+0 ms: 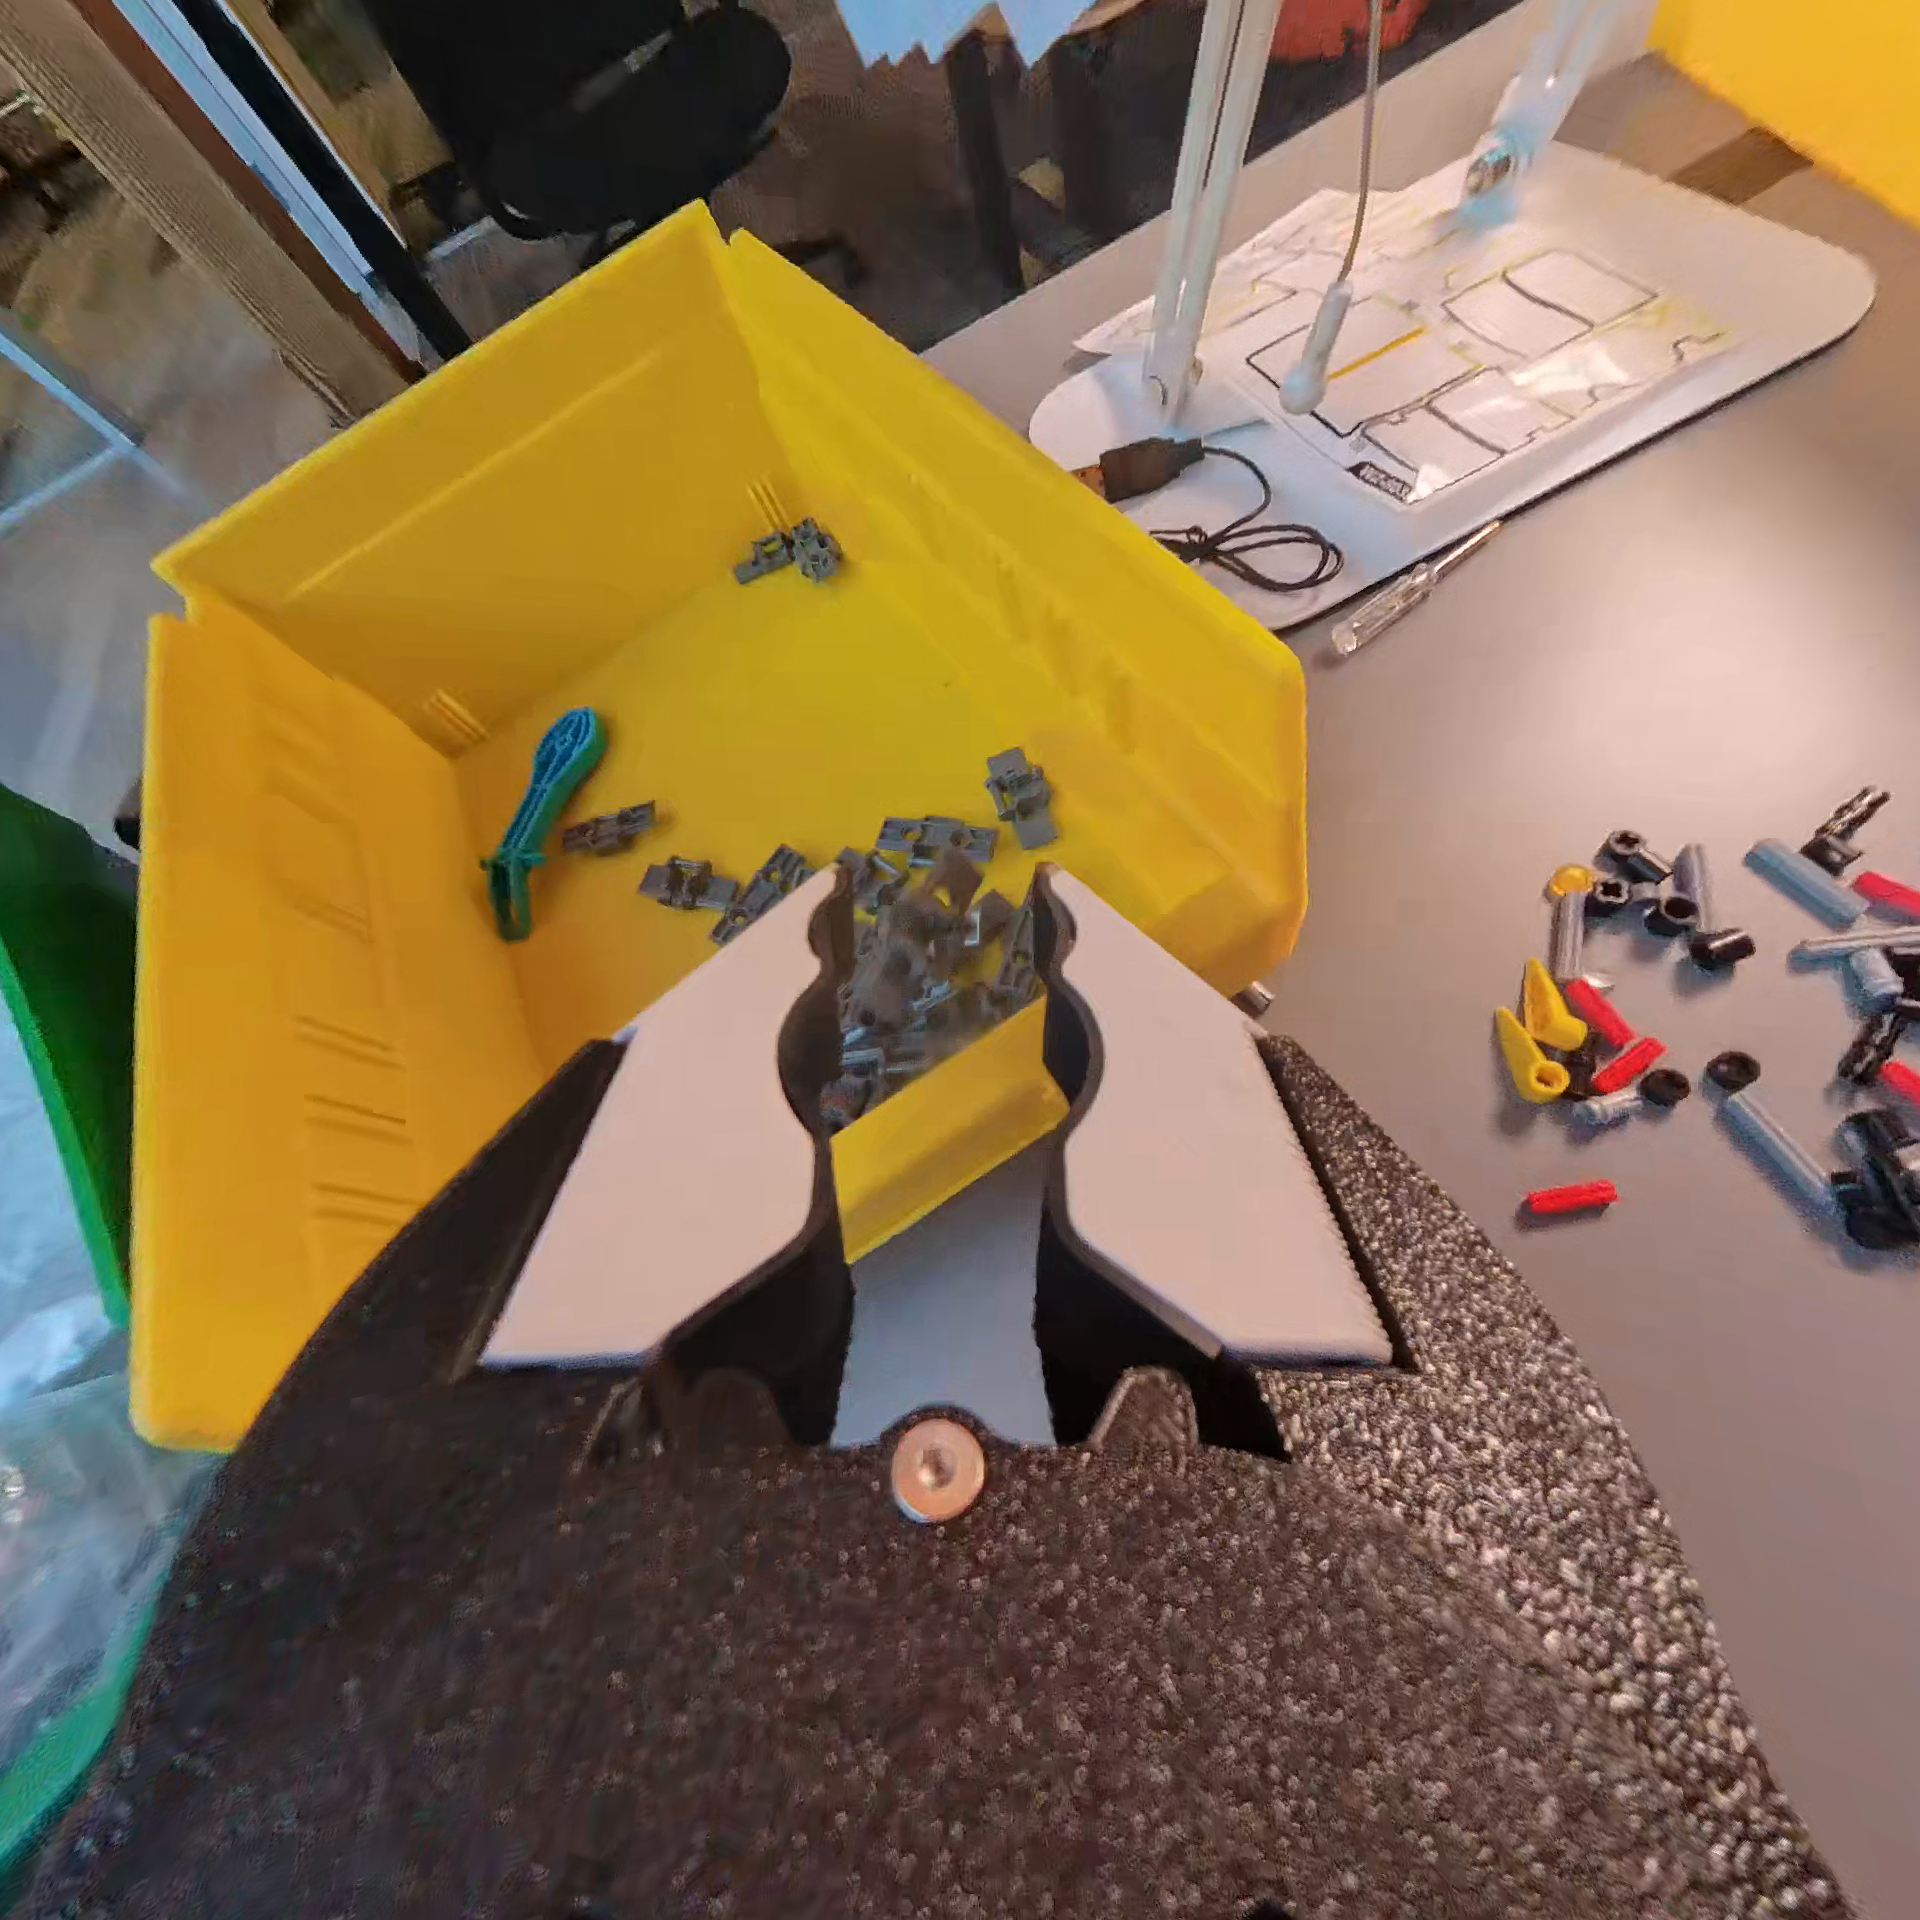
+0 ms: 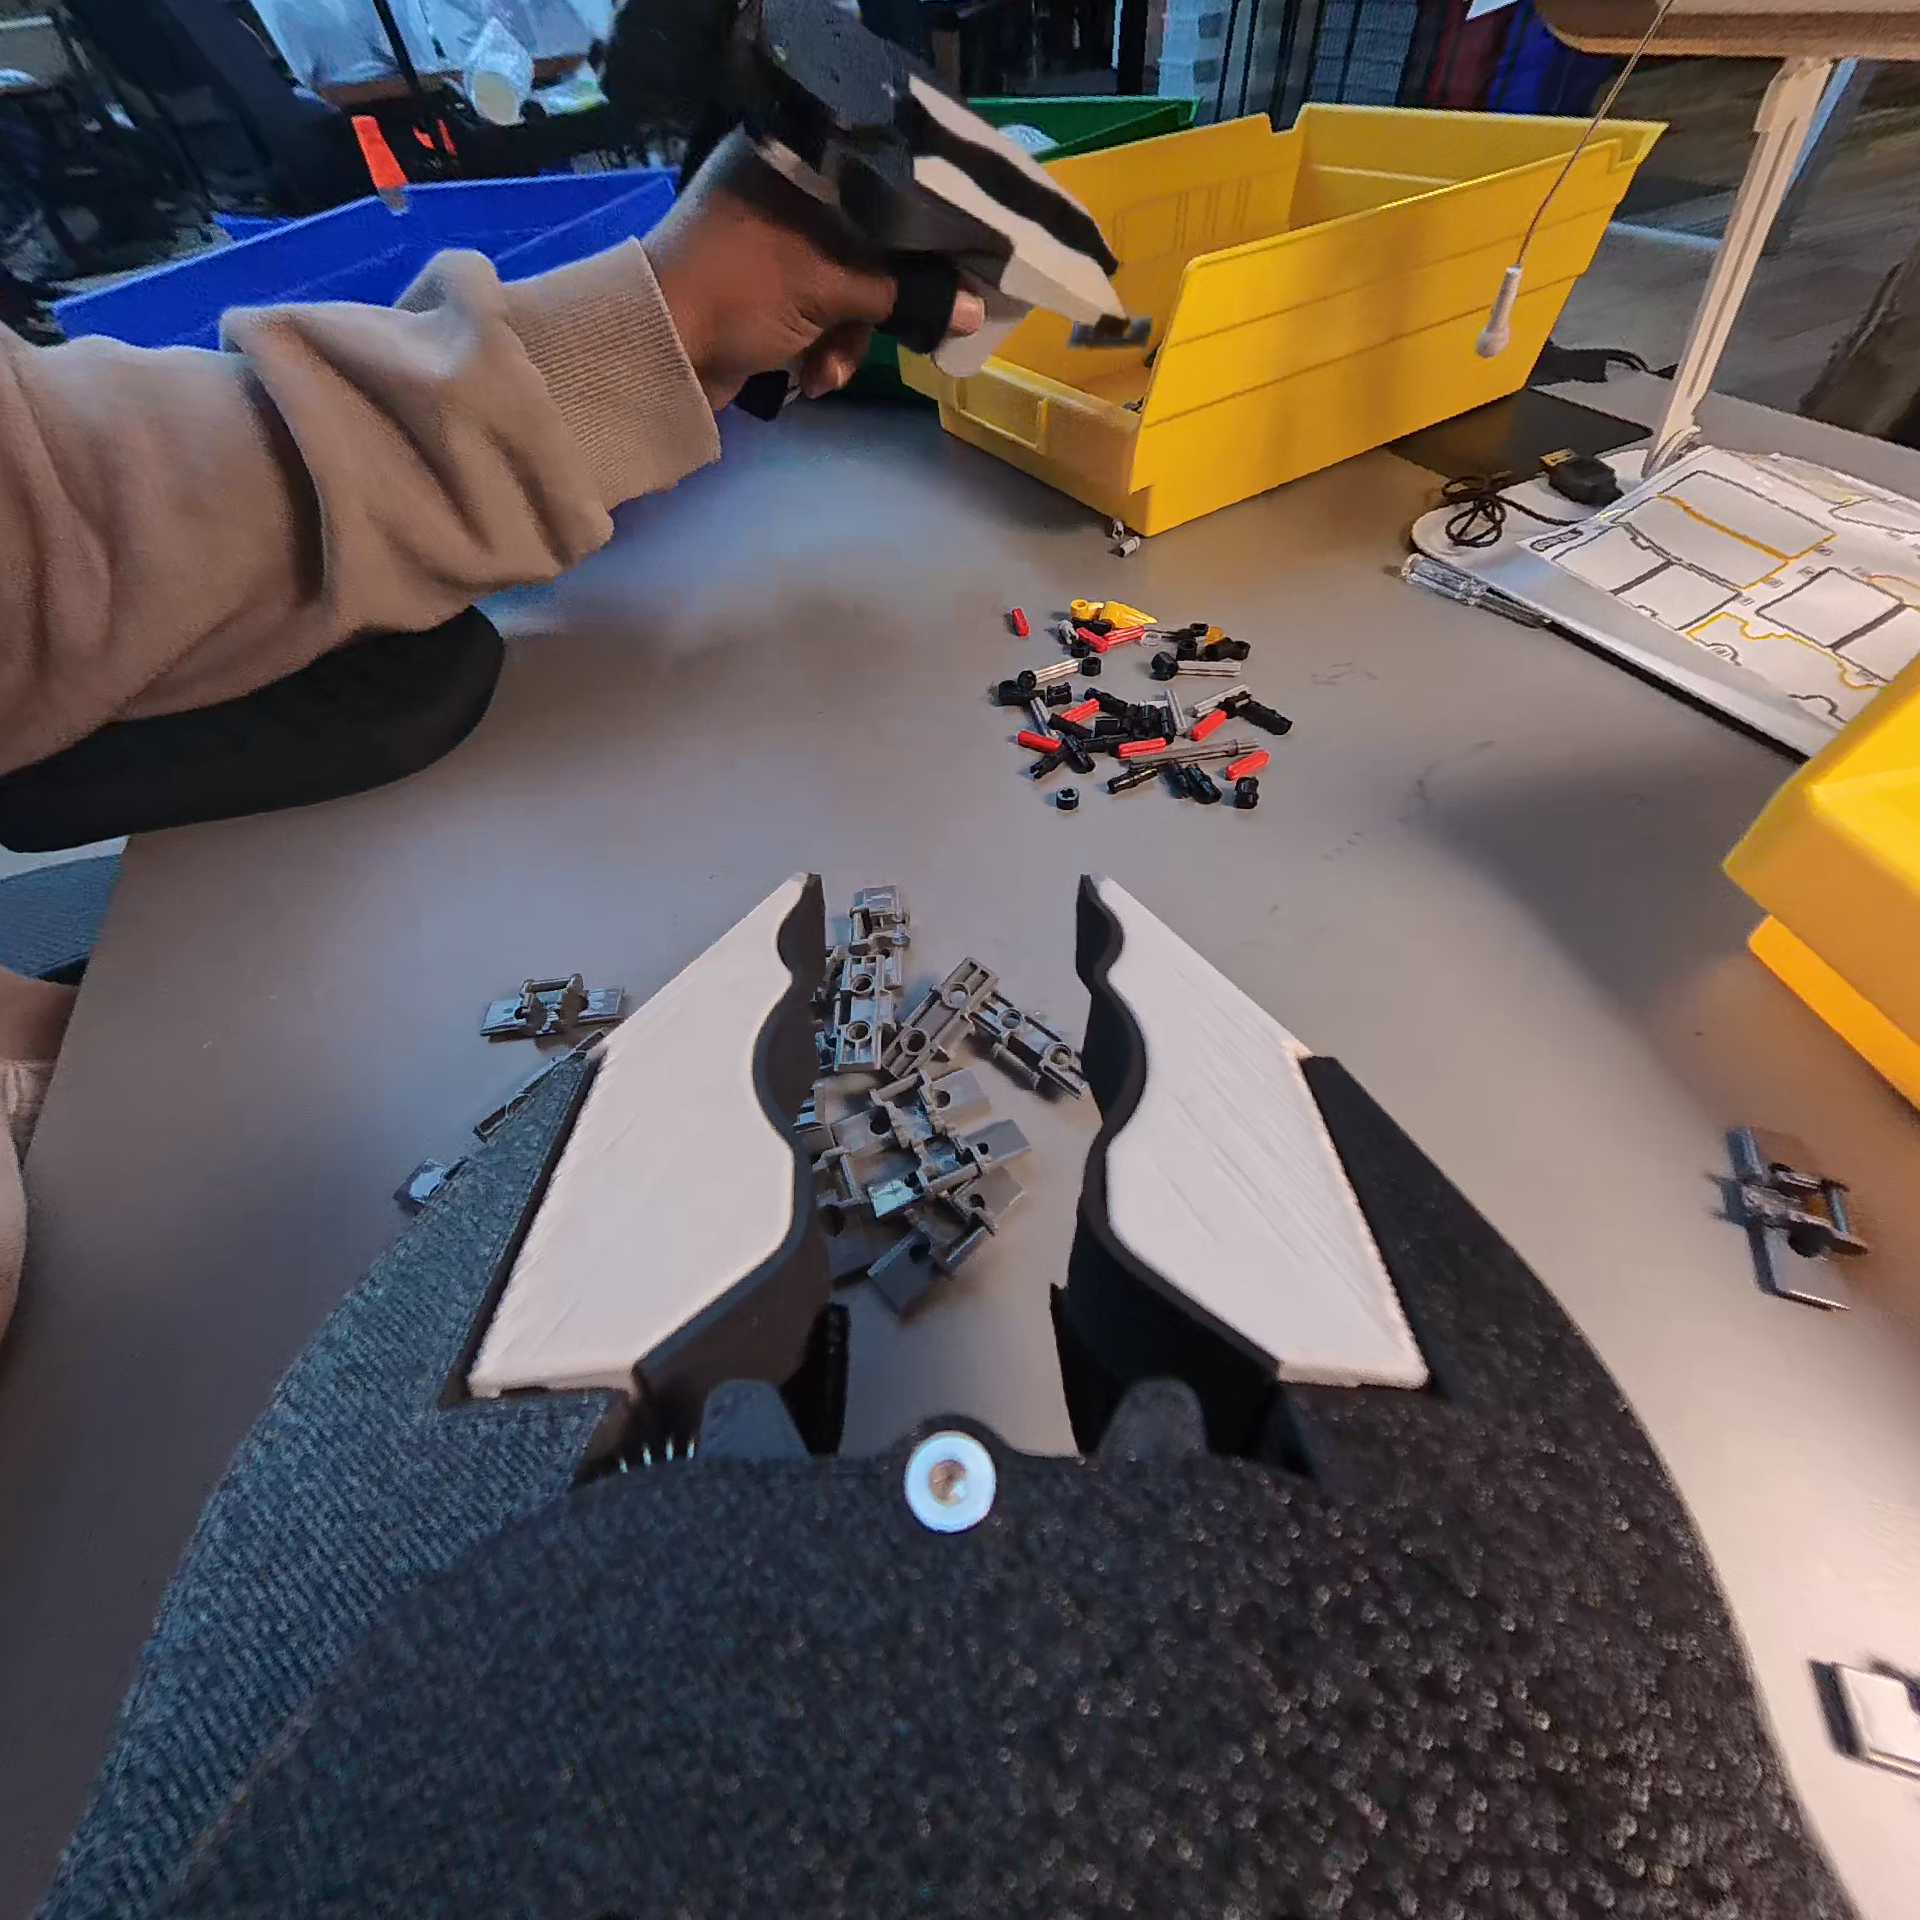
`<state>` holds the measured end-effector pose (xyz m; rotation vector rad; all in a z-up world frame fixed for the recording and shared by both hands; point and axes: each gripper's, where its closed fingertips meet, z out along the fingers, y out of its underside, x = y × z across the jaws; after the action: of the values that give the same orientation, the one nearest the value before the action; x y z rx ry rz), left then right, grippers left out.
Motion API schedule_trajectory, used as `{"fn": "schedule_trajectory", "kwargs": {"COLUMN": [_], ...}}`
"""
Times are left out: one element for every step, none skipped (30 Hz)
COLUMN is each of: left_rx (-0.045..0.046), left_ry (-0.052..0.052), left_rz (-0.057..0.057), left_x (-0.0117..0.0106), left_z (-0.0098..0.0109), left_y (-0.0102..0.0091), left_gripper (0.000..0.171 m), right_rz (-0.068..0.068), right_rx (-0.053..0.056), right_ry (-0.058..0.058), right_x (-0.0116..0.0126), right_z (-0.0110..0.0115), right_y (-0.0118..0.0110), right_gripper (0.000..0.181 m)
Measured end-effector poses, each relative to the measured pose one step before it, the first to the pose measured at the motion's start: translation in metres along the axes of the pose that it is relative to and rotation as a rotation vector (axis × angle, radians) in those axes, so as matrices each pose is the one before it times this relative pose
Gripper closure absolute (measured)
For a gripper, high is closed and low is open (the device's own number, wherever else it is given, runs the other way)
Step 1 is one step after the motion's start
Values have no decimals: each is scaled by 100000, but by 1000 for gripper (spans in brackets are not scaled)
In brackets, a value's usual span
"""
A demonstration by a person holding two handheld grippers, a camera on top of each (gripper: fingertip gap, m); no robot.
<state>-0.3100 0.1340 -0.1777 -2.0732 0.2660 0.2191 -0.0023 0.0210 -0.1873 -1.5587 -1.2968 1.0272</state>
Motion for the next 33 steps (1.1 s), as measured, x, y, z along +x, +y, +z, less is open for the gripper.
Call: {"fn": "schedule_trajectory", "kwargs": {"left_rx": [2205,2050,1851,2048,2098,974,-717,-1625,-1758,-2886,-4873,-6206,-6755,-6676,-5389,-3726,-2766,-2259,-1789,-543,-1140,-584,-246,-122,-15,114,22,250,1353,2583,3124,3317,3987], "left_ry": [1545,2431,3964,6639,9820,13157,14669,14466,12380,11148,9673,7766,5698,3892,3484,2429,1832,311,-1155,-693,-453,-1199,-1385,-489,502,-419,-1822,-2152,-1583,-2676,-5297,-7656,-9347], "left_rz": [-2037,-597,442,574,327,-108,-623,-240,912,2772,4332,6225,6891,5180,2810,1295,795,901,1374,1521,507,772,946,300,-810,-919,-375,-421,-1271,-1855,-1841,-2042,-2918], "left_x": [215,465,804,1376,2074,2831,3338,3554,3452,3391,3203,2872,2359,1768,1335,897,606,256,-35,-4,-17,-136,-199,-127,-29,-182,-403,-489,-510,-779,-1279,-1804,-2310], "left_z": [-86,-286,-442,-573,-653,-591,-357,-36,364,738,1059,1267,1372,1378,1210,913,633,436,223,-1,15,0,-27,-64,-92,-119,-173,-254,-394,-603,-831,-1046,-1191], "left_y": [-190,-288,-390,-503,-546,-362,-11,270,410,626,907,1115,1186,1103,831,513,335,195,150,-29,88,72,82,81,85,108,178,185,24,-174,-257,-301,-422], "left_gripper": [135,134,133,131,132,133,132,130,128,127,126,123,123,122,122,122,121,122,124,128,131,135,140,145,145,145,145,145,145,145,145,145,145], "right_rz": [-62,-204,-195,-133,-65,-74,-142,-130,45,261,280,147,114,278,432,414,249,68,4,-268,-304,-144,36,157,254,231,90,-58,-165,-202,-110,54,127], "right_rx": [333,455,376,193,39,-201,-334,-279,-112,26,49,31,9,28,127,-28,-312,-577,-579,-411,-120,106,134,101,26,4,48,61,14,37,70,116,135], "right_ry": [158,88,-16,-174,-294,-324,-169,-3,15,20,129,334,435,297,74,-122,-134,-154,-113,123,274,267,196,128,41,-36,4,-14,13,-5,-28,-20,-64], "right_x": [41,11,-6,-36,-57,-63,-27,-2,20,38,61,100,118,97,53,14,-8,-23,-55,-11,-4,20,38,30,39,20,6,-7,-7,-17,-6,-3,3], "right_z": [-76,-86,-57,-22,-2,31,35,20,13,-6,-19,-18,-28,-26,3,38,62,95,94,52,11,-18,-21,-22,-2,-2,-5,-9,-17,-20,-12,-23,-14], "right_y": [-100,-130,-109,-67,-13,47,71,69,39,16,-4,8,14,10,-1,39,98,142,124,66,5,-15,-20,-17,-7,7,-5,-14,-15,-27,-24,-17,-34], "right_gripper": [134,134,134,134,134,134,134,134,134,134,134,134,135,135,135,135,135,135,135,135,135,135,135,135,135,135,135,135,135,135,135,135,135]}}
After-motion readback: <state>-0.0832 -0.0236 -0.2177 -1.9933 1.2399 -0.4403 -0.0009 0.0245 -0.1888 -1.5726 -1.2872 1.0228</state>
